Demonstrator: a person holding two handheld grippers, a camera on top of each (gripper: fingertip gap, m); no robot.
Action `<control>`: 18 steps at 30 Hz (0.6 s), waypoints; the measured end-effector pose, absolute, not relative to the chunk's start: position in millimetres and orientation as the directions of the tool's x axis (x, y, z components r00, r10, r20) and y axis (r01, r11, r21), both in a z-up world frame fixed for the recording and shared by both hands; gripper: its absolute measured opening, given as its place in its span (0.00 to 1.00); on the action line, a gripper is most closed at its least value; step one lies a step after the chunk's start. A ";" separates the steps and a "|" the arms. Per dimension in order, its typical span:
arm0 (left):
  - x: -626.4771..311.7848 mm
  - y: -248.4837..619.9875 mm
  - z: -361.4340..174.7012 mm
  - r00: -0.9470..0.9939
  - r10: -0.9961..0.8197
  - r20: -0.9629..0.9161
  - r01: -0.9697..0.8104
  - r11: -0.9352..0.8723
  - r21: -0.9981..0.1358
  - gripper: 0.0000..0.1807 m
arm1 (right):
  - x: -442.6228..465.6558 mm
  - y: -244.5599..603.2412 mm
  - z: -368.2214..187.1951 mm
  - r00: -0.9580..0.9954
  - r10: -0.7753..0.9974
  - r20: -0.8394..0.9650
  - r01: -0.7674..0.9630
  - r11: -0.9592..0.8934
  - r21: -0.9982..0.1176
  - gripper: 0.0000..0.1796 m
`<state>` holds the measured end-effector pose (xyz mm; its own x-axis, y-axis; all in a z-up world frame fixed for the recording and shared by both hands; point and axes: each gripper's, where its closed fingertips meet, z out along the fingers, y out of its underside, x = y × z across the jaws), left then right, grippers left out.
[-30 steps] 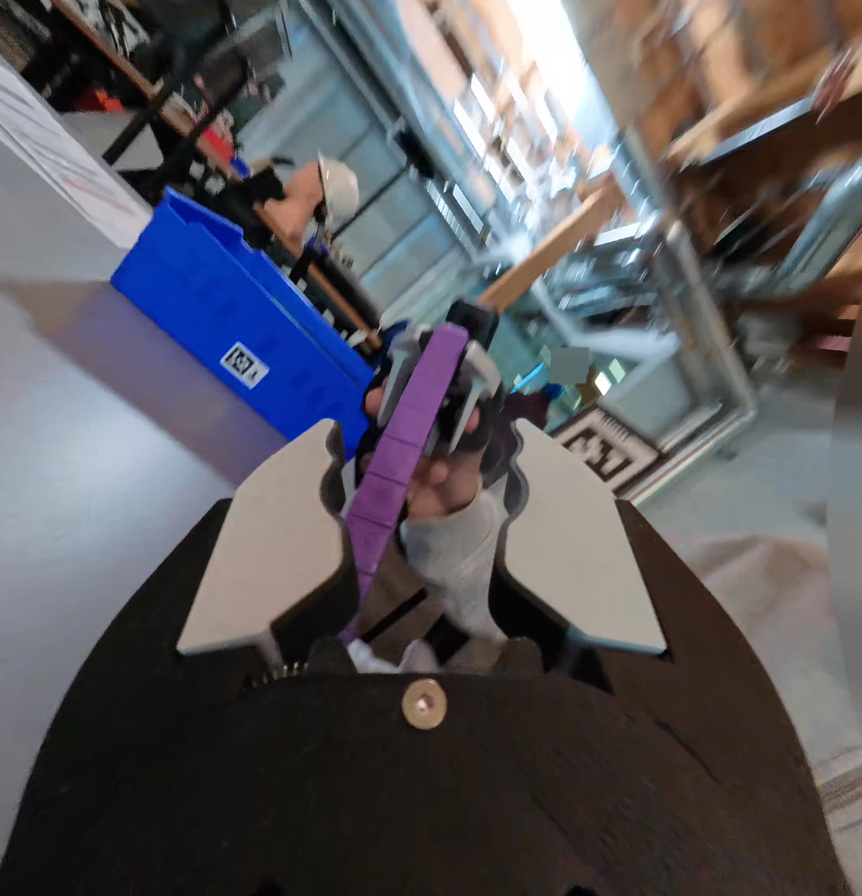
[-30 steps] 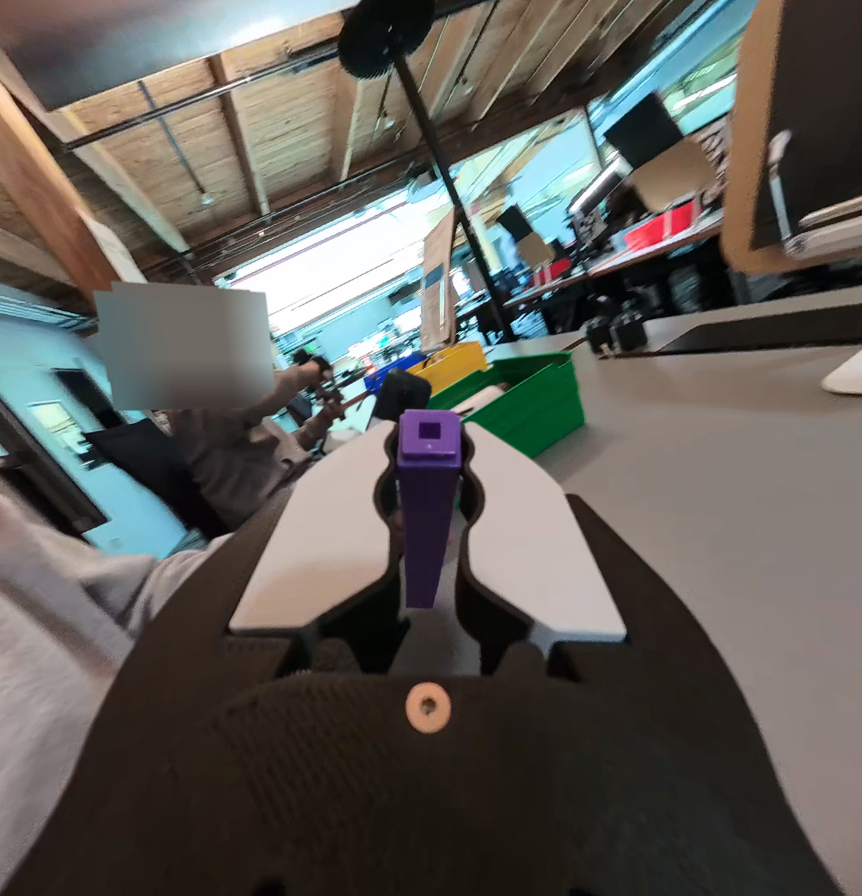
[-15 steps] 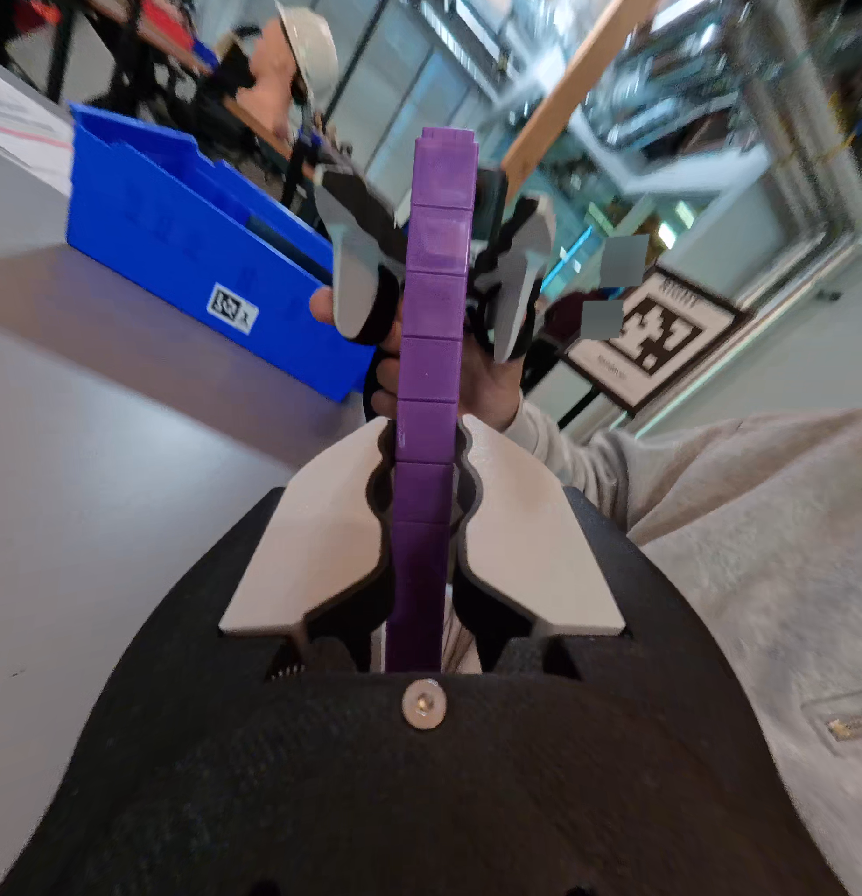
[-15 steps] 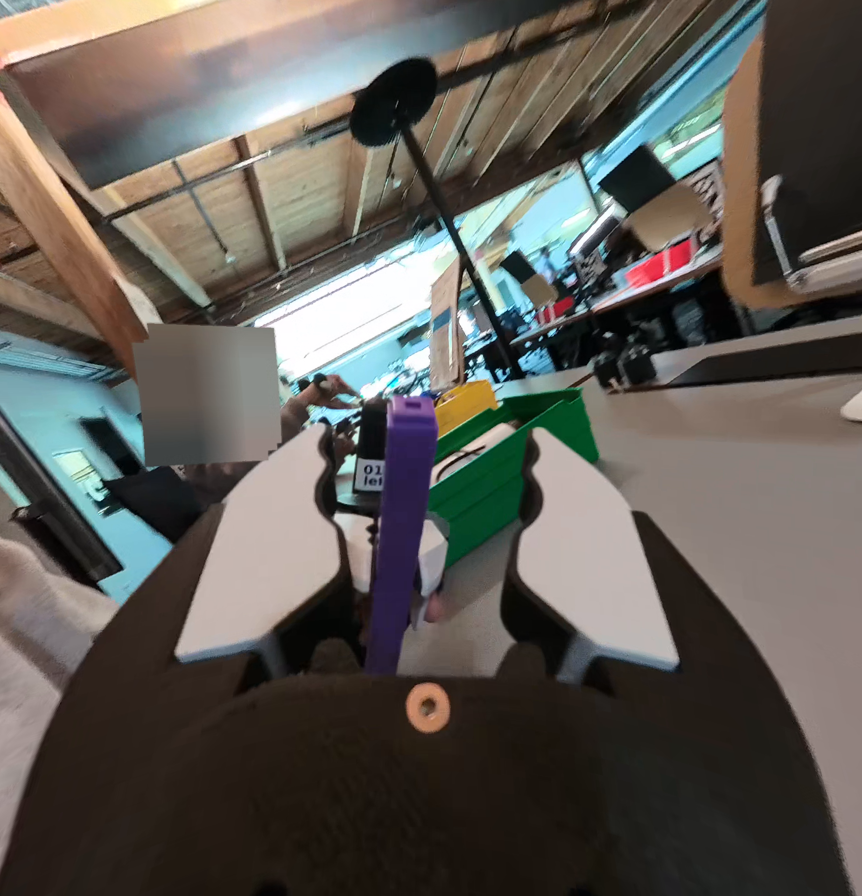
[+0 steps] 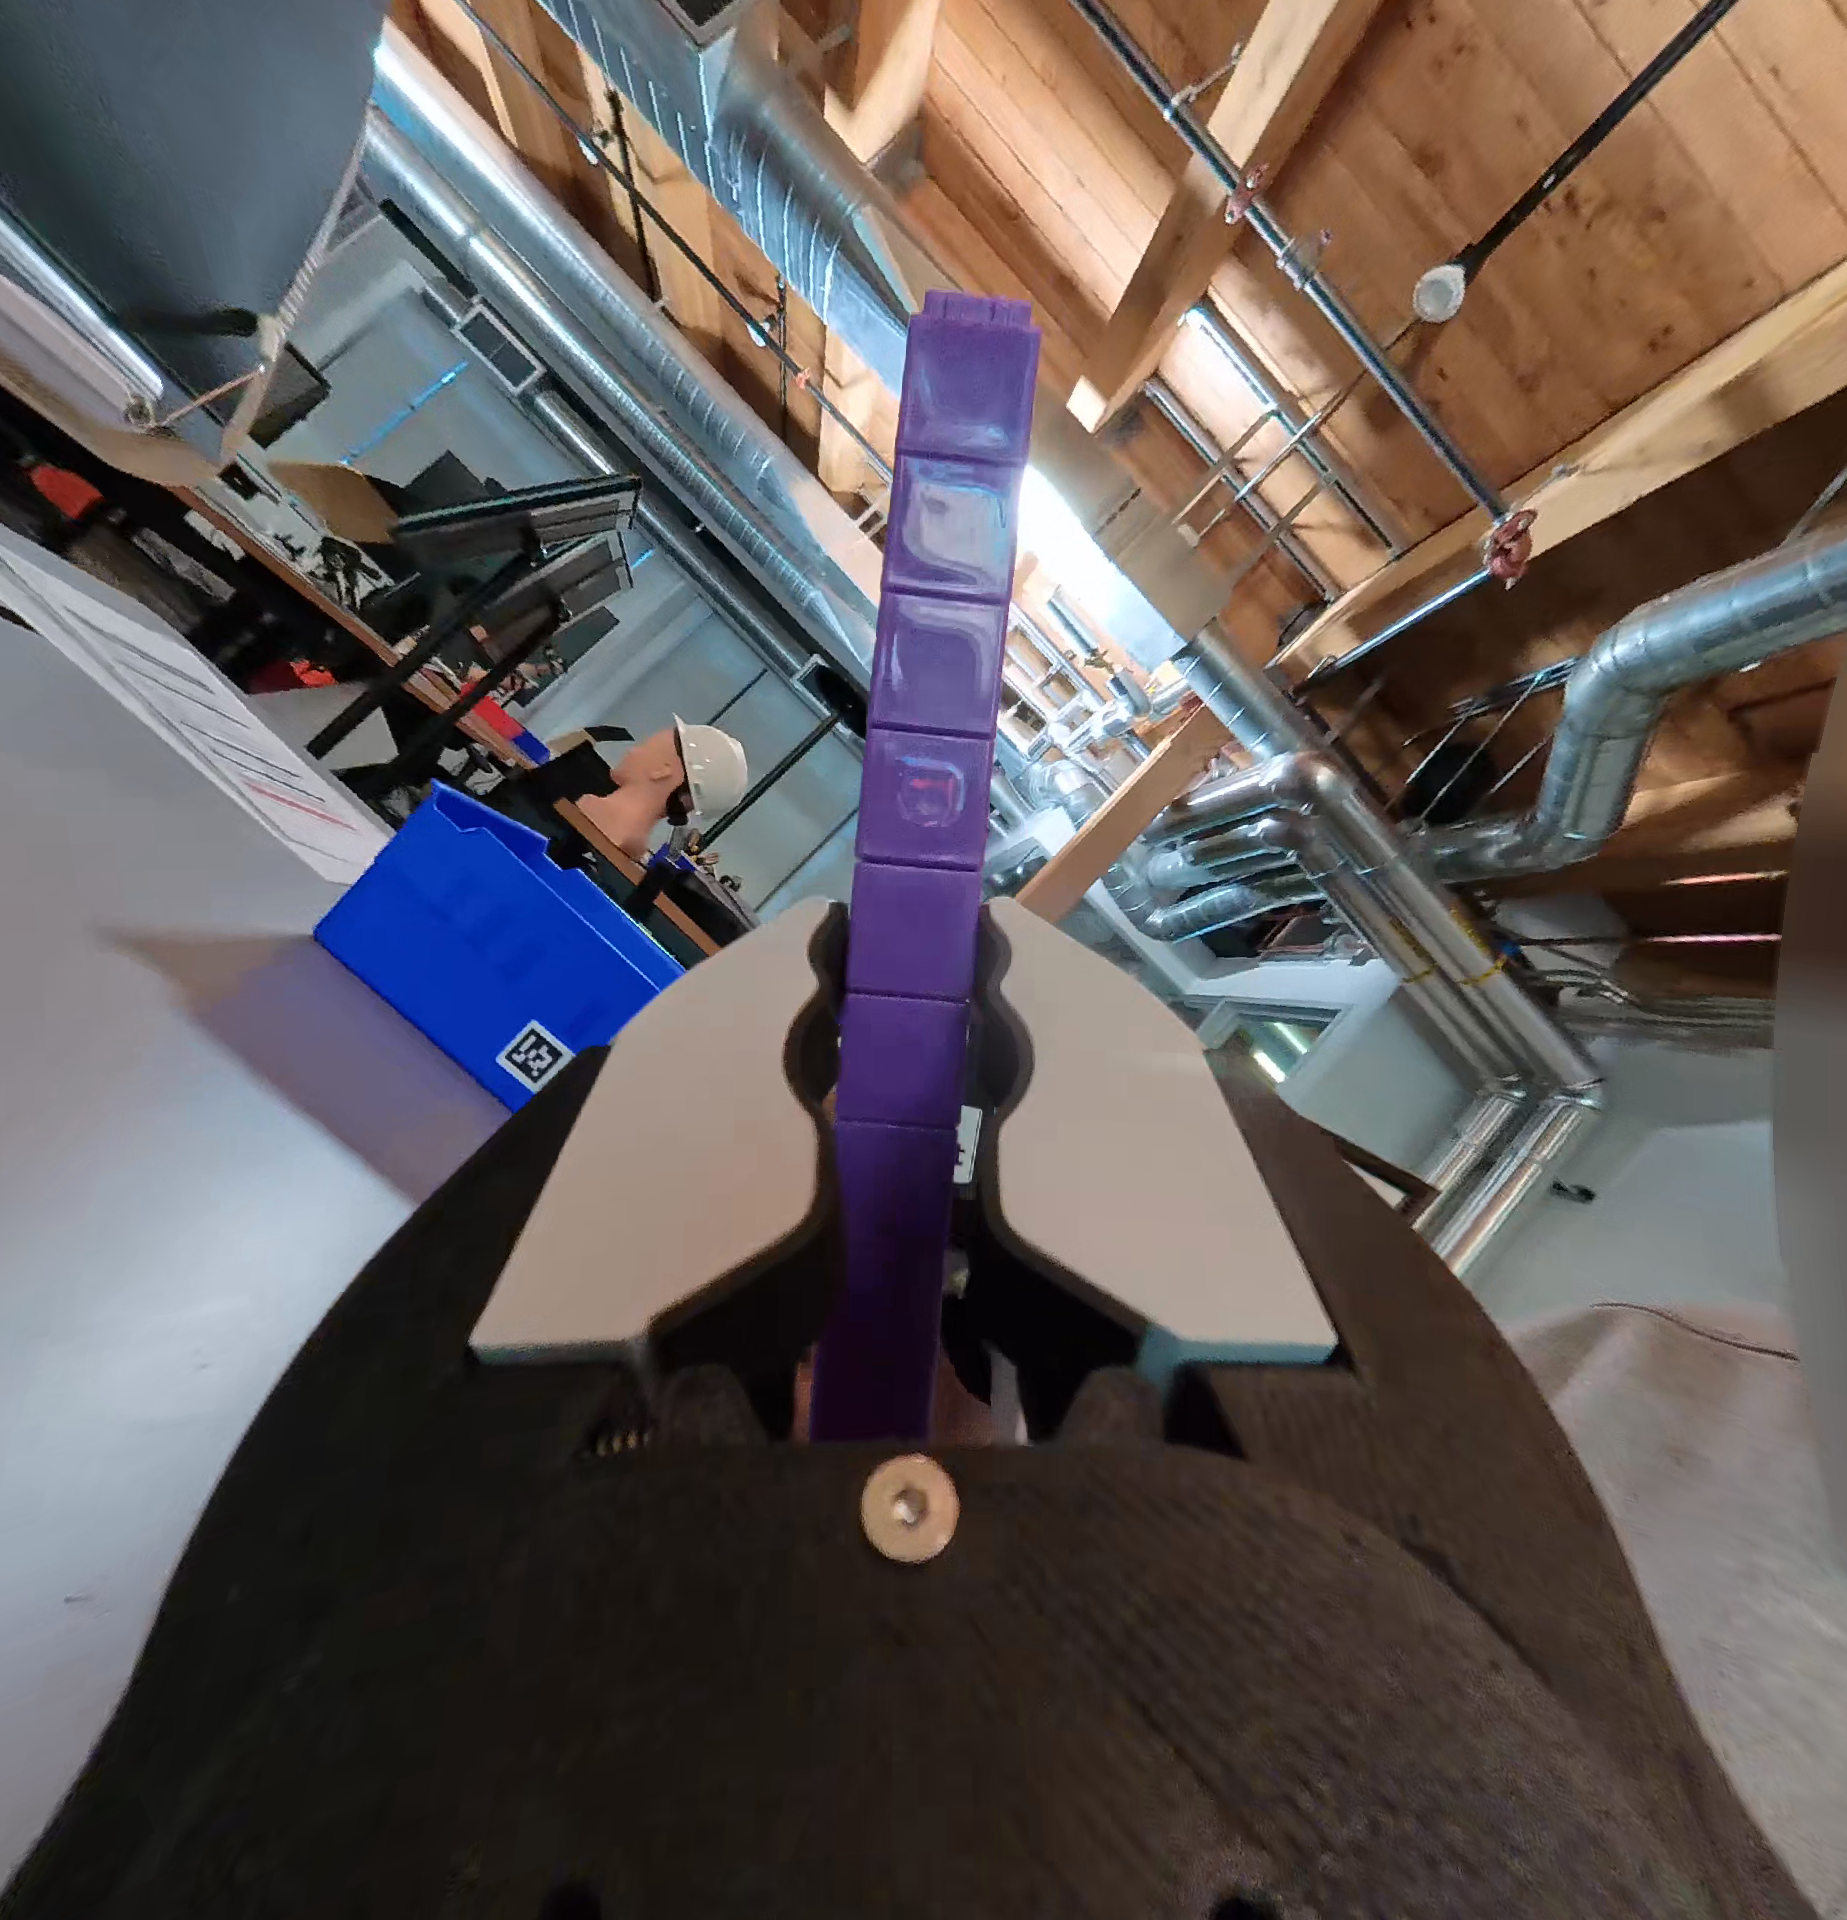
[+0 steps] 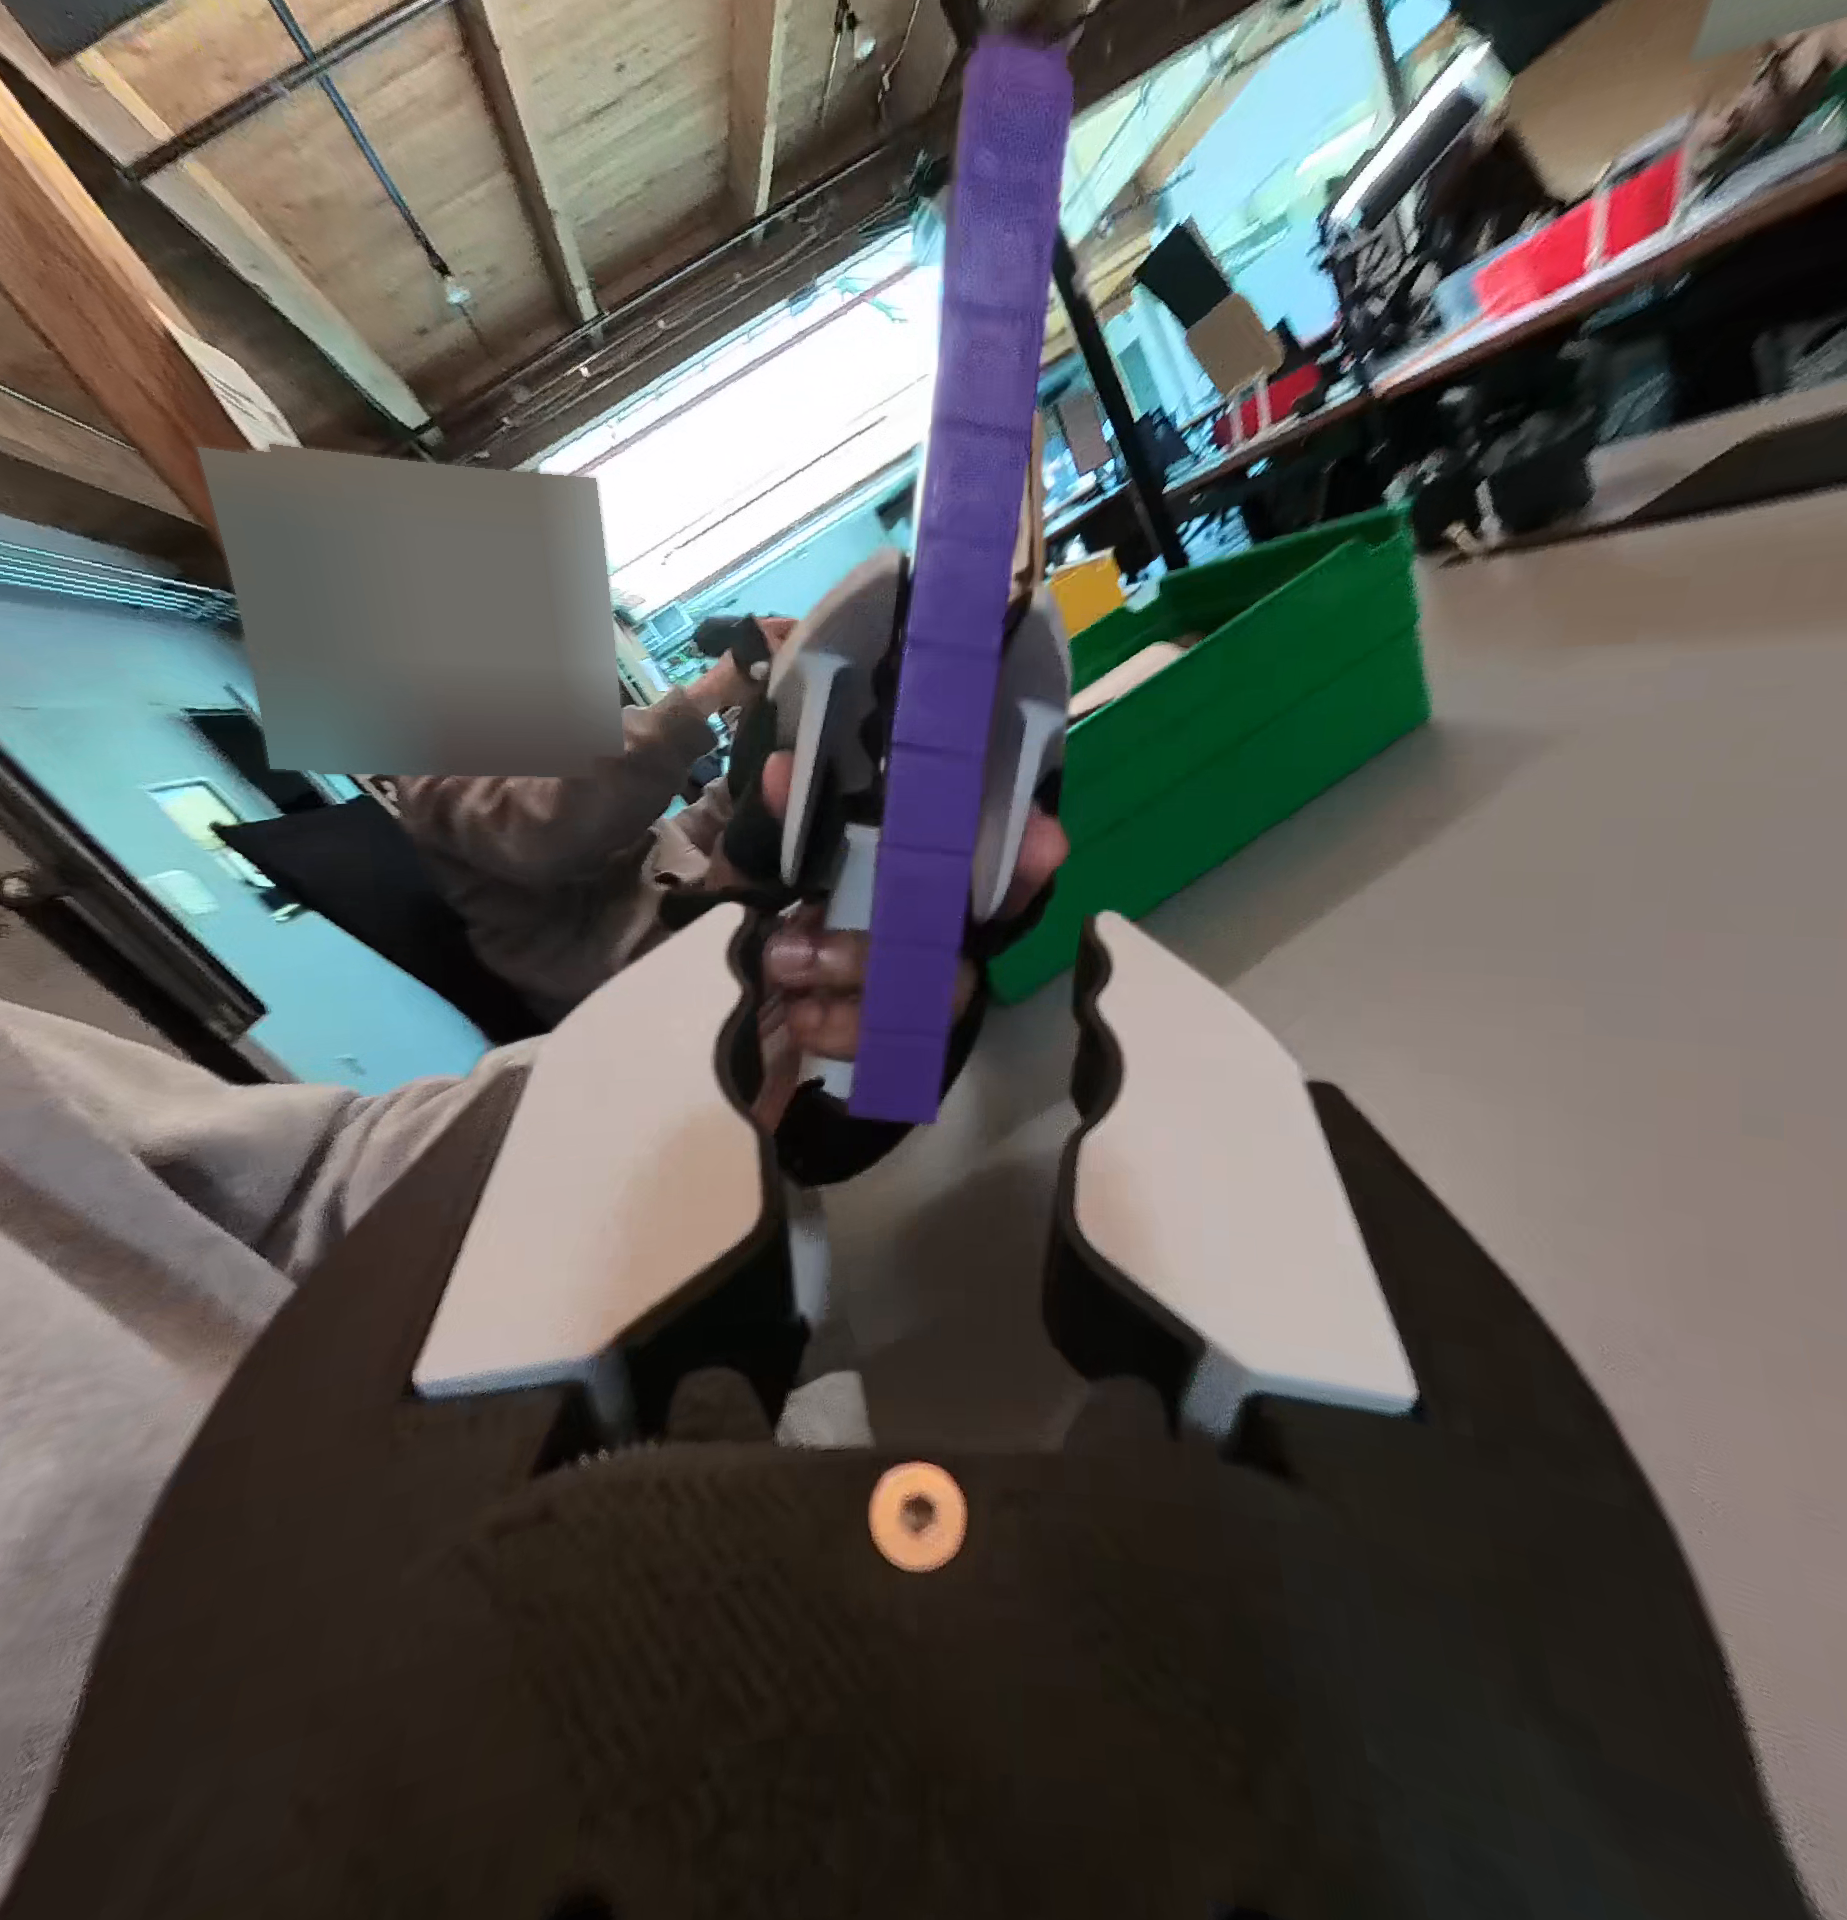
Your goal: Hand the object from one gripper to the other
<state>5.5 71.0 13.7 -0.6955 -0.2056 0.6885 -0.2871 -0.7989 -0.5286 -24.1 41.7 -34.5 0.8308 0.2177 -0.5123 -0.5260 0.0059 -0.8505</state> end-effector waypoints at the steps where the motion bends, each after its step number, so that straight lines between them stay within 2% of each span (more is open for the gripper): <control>1: 5.2 69.6 14.7 -0.697 -0.217 0.684 -0.280 -0.795 -0.538 0.12 | -29.9 44.6 -38.5 0.819 0.228 -0.527 -0.538 -0.018 -0.843 0.31; 6: 4.0 55.0 14.0 -0.702 -0.223 0.677 -0.292 -0.776 -0.559 0.13 | -48.3 53.0 -51.8 0.821 0.242 -0.518 -0.511 -0.096 -0.854 0.25; 8: 3.0 48.9 14.0 -0.705 -0.203 0.680 -0.306 -0.777 -0.550 0.12 | -48.6 52.8 -51.6 0.826 0.242 -0.510 -0.504 -0.090 -0.859 0.20; 9: 2.5 46.4 14.2 -0.707 -0.195 0.680 -0.311 -0.777 -0.546 0.12 | -48.5 52.1 -52.5 0.824 0.241 -0.512 -0.505 -0.097 -0.858 0.14; 14: 0.7 45.6 18.0 -0.717 -0.174 0.675 -0.318 -0.780 -0.539 0.14 | -45.3 48.2 -48.6 0.819 0.255 -0.513 -0.510 -0.085 -0.856 0.12; 18: 3.3 51.3 19.0 -0.710 -0.199 0.676 -0.296 -0.787 -0.542 0.26 | -40.9 43.6 -40.1 0.842 0.261 -0.472 -0.479 -0.038 -0.877 0.12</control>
<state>3.3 51.3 19.0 -0.7095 -0.1987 0.6761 -0.2957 -0.7869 -0.5416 -40.9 43.6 -40.1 0.8423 0.2607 -0.4718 -0.4794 -0.0377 -0.8768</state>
